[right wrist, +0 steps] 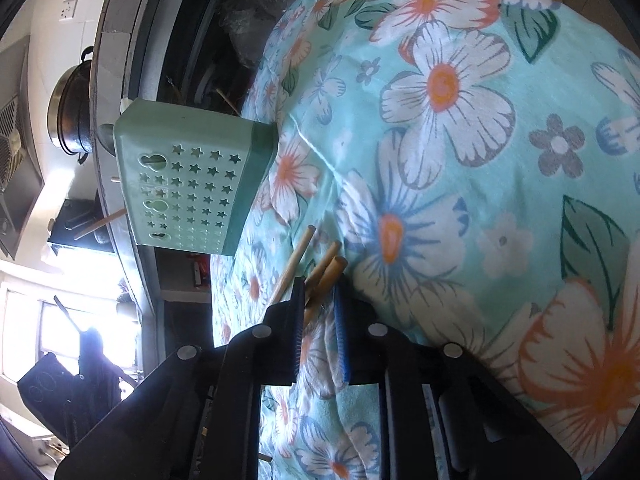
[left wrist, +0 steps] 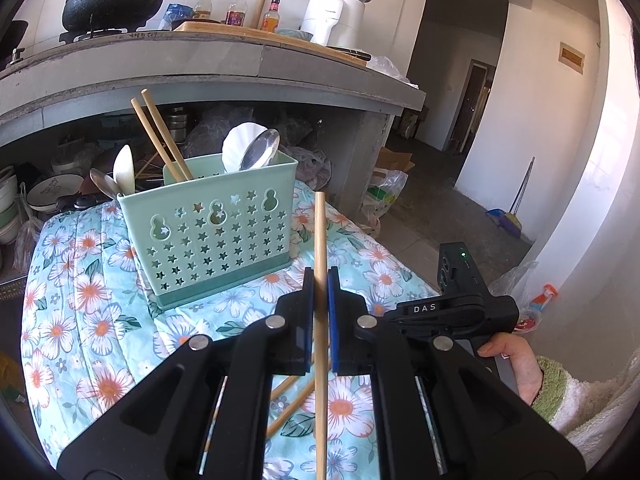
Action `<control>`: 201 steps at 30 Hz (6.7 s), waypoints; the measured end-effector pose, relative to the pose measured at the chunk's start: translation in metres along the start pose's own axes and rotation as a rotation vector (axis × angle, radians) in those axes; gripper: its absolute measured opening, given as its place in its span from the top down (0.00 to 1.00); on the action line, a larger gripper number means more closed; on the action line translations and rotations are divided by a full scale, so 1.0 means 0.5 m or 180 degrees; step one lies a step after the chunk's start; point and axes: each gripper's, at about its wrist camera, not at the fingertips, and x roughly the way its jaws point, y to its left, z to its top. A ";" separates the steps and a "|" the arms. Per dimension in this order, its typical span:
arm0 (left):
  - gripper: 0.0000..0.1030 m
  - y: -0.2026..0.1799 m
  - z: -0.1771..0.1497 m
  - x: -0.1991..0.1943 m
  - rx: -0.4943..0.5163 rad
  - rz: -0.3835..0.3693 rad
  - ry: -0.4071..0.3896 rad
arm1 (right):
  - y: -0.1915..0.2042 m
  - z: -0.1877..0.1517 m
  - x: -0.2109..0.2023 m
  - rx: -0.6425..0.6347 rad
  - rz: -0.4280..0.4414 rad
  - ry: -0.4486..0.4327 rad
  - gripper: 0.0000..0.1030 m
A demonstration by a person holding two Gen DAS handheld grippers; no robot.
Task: Organize utensils
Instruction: 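Hold the chopstick above the holder with the left tool while the right tool grasps a chopstick, then lower the chopstick into the holder and open the left tool while right lifts its chopstick, then lower the chopstick into the holder and open the right tool, then move both open tools down to the last two chopsticks on the cloth, then close the left tool on one chopstick and lift it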
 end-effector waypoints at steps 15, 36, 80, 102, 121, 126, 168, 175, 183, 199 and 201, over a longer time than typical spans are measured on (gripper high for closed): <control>0.95 -0.012 0.007 0.003 0.0050 0.0099 0.0033 | 0.015 -0.022 -0.099 -0.0201 0.0228 -0.0281 0.90; 0.95 -0.016 0.084 -0.095 0.0024 0.0144 -0.0442 | 0.124 -0.014 -0.262 -0.0789 0.0386 -0.0930 0.93; 0.54 0.128 0.300 0.109 -0.0157 0.0930 -0.1294 | 0.182 0.042 -0.273 -0.1008 0.0407 -0.1039 0.93; 0.24 0.104 0.051 -0.121 -0.0267 0.1093 -0.1052 | 0.556 0.119 -0.284 -0.2283 0.0323 -0.1915 0.93; 0.21 0.103 -0.002 -0.100 -0.0267 0.0985 -0.0806 | 0.557 0.090 -0.079 -0.2863 -0.0474 -0.1399 0.64; 0.20 0.097 0.003 -0.085 -0.0245 0.0998 -0.0752 | 0.543 0.103 -0.177 -0.2643 -0.0191 -0.1634 0.61; 0.94 -0.173 -0.212 0.274 0.2980 0.1111 0.1007 | 0.038 0.022 -0.194 -0.0811 -0.0377 -0.0606 0.46; 0.94 -0.187 -0.213 0.246 0.2956 0.0977 0.1102 | 0.039 0.020 -0.204 -0.0824 -0.0341 -0.0625 0.47; 0.92 -0.185 -0.208 0.191 0.2402 0.0667 0.1383 | 0.042 0.014 -0.200 -0.0832 -0.0315 -0.0584 0.47; 0.72 -0.203 -0.185 0.230 0.2286 0.0314 0.1442 | 0.044 0.015 -0.195 -0.0834 -0.0281 -0.0546 0.47; 0.72 -0.202 -0.183 0.239 0.2279 0.0296 0.1457 | 0.045 0.016 -0.195 -0.0836 -0.0273 -0.0543 0.47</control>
